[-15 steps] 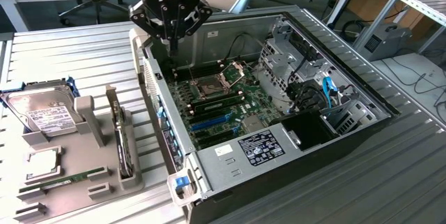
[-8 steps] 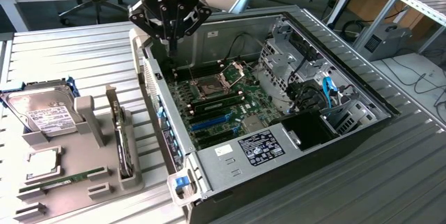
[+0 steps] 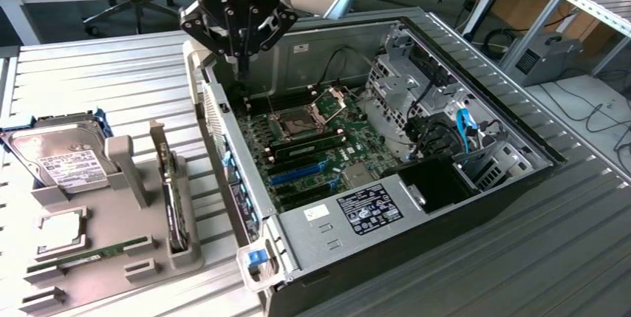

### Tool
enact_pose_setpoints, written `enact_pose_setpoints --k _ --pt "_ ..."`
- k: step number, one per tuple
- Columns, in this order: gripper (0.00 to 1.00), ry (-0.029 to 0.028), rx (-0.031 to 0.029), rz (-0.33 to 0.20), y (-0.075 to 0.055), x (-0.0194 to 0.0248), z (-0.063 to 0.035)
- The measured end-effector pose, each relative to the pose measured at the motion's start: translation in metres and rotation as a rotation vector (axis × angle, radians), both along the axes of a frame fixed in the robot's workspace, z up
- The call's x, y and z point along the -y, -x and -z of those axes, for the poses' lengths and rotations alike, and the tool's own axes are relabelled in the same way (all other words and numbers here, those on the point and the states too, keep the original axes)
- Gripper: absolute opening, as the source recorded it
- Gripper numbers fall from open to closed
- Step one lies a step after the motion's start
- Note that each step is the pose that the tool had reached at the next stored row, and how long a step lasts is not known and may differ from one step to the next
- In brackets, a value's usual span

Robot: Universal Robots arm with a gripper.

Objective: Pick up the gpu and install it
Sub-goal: 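Reach for the gpu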

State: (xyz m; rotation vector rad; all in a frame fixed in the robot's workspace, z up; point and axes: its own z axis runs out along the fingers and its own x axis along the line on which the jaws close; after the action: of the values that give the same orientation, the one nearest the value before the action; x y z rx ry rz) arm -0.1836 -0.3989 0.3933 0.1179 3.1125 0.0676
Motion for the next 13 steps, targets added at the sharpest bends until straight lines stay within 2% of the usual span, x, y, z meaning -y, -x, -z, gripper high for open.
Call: enact_pose_setpoints --k 13 --pt "0.11 0.0001 0.0 0.0 0.0023 0.0 0.0"
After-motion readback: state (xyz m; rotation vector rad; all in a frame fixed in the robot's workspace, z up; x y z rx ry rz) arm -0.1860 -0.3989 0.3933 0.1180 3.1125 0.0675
